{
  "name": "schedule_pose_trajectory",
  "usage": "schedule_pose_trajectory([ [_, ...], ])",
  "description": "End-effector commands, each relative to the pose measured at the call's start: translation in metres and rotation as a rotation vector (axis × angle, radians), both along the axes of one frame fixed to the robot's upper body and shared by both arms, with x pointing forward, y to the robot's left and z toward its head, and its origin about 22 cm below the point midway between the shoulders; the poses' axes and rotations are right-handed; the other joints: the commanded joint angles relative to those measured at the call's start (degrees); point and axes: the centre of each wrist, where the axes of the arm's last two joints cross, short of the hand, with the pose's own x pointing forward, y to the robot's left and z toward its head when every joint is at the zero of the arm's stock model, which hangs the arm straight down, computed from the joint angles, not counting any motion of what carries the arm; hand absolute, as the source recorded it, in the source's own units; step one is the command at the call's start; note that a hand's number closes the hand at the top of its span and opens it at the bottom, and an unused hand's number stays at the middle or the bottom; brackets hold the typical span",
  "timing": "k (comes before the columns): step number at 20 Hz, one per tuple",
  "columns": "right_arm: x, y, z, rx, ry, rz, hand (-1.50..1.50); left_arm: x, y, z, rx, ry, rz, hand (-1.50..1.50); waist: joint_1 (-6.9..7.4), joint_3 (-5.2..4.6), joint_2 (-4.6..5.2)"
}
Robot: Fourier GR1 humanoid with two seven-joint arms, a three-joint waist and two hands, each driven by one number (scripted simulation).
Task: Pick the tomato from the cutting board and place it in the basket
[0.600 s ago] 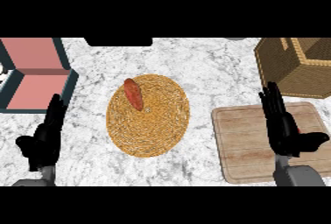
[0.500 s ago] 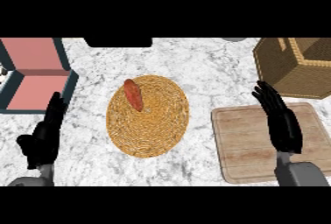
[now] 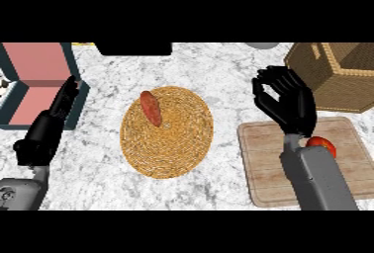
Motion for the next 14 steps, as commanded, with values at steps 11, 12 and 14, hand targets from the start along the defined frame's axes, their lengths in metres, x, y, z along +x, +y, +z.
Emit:
schedule_pose_trajectory([
  [11, 0.043, -0.082, 0.060, -0.931, 0.388, -0.366, -1.50, 0.004, 0.005, 0.015, 0.032, 0.013, -0.006, 0.00, -1.21, -0.97, -1.05],
  [12, 0.047, -0.087, 0.079, -0.985, 0.440, -0.333, -1.50, 0.003, 0.009, 0.013, 0.042, 0.025, -0.026, 0.00, -1.12, -1.08, -1.07],
  [14, 0.045, -0.088, 0.087, -1.131, 0.561, -0.203, -1.50, 0.007, 0.002, 0.019, 0.045, 0.022, -0.027, 0.00, -1.66, -0.97, -1.24],
])
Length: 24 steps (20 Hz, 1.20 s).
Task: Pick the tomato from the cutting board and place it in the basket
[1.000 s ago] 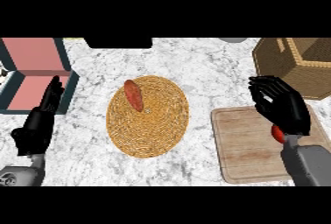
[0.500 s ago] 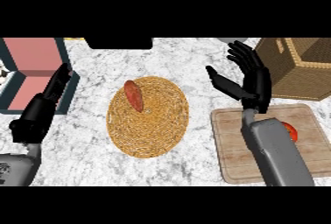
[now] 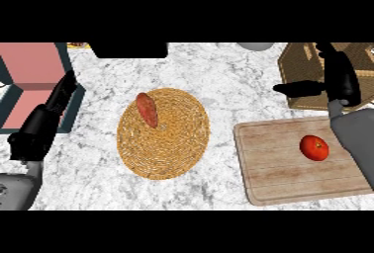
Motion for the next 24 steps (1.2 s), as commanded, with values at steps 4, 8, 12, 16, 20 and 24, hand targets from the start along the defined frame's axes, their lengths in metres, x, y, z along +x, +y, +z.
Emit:
schedule_pose_trajectory([
  [4, 0.004, -0.018, 0.061, -0.342, 0.507, 0.107, -1.50, -0.002, 0.000, -0.001, -0.006, 0.009, -0.004, 0.00, 0.63, 0.10, -0.14],
  [8, 0.002, -0.010, 0.111, -0.329, 0.667, 0.196, -1.50, -0.009, -0.002, -0.007, 0.004, 0.002, 0.000, 0.00, 0.61, 0.44, 0.19],
  [12, -0.001, -0.019, 0.126, -0.335, 0.798, 0.206, -1.50, -0.007, -0.002, -0.001, -0.017, 0.005, -0.016, 0.00, 0.84, 0.63, 0.76],
  [16, -0.007, -0.029, 0.123, -0.312, 0.848, 0.184, -1.50, 0.005, -0.007, 0.004, -0.007, -0.006, -0.022, 0.00, 0.71, 0.67, 0.94],
  [20, -0.013, -0.035, 0.111, -0.314, 0.879, 0.201, -1.50, -0.004, -0.002, -0.002, -0.020, -0.020, -0.016, 0.00, 1.11, 0.68, 0.91],
  [24, -0.013, -0.032, 0.081, -0.318, 0.879, 0.202, -1.50, 0.013, 0.000, -0.001, -0.014, -0.015, -0.018, 0.00, 1.18, 0.70, 1.13],
])
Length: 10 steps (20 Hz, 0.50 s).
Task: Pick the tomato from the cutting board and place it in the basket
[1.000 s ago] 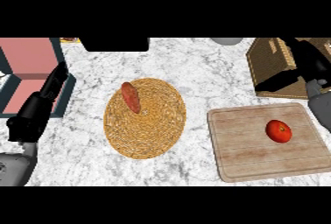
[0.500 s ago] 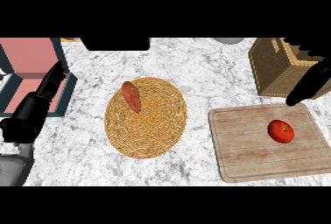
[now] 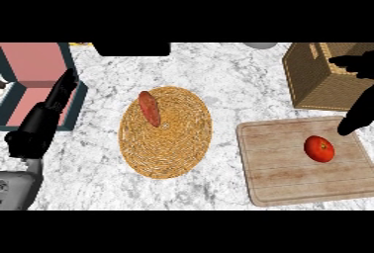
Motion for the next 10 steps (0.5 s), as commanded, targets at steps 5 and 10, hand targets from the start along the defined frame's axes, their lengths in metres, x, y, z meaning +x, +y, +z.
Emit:
schedule_pose_trajectory([
  [5, -0.013, -0.001, -0.054, -0.083, 0.177, 0.016, -1.50, -0.001, -0.007, 0.009, 0.005, 0.002, 0.020, 0.00, 0.20, 0.06, 0.07],
  [10, -0.013, -0.017, -0.081, -0.105, 0.226, -0.015, -1.50, -0.004, -0.007, 0.009, 0.004, -0.012, 0.007, 0.00, 0.74, 0.07, 0.29],
])
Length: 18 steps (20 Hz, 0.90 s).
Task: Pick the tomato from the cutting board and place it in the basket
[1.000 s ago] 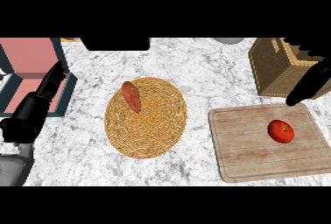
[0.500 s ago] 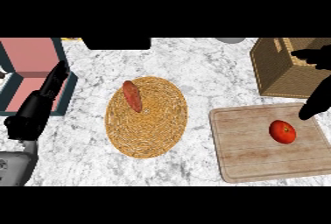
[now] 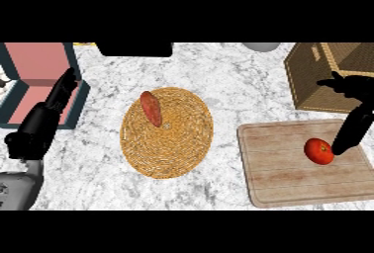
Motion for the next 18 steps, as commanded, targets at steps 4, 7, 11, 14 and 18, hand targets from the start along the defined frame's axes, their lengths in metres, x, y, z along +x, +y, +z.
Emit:
schedule_pose_trajectory([
  [4, -0.007, -0.001, -0.047, -0.058, 0.087, -0.079, -1.50, 0.009, -0.001, -0.005, -0.005, -0.002, 0.011, 0.00, -0.59, 0.76, 0.95],
  [7, -0.015, -0.001, -0.051, -0.070, 0.088, -0.080, -1.50, -0.001, 0.001, 0.004, -0.006, 0.007, -0.009, 0.00, -0.53, 0.77, 0.75],
  [11, -0.007, -0.008, -0.044, -0.081, 0.072, -0.088, -1.50, 0.010, -0.011, 0.009, -0.003, 0.009, -0.013, 0.00, -0.42, 0.77, 0.85],
  [14, -0.005, -0.012, -0.064, -0.068, 0.016, -0.069, -1.50, 0.005, 0.003, -0.001, 0.001, -0.018, -0.003, 0.00, -0.02, 0.79, 0.97],
  [18, -0.013, -0.014, -0.074, -0.089, 0.034, -0.084, -1.50, 0.007, -0.006, -0.011, -0.001, 0.011, 0.006, 0.00, -0.37, 0.78, 0.92],
])
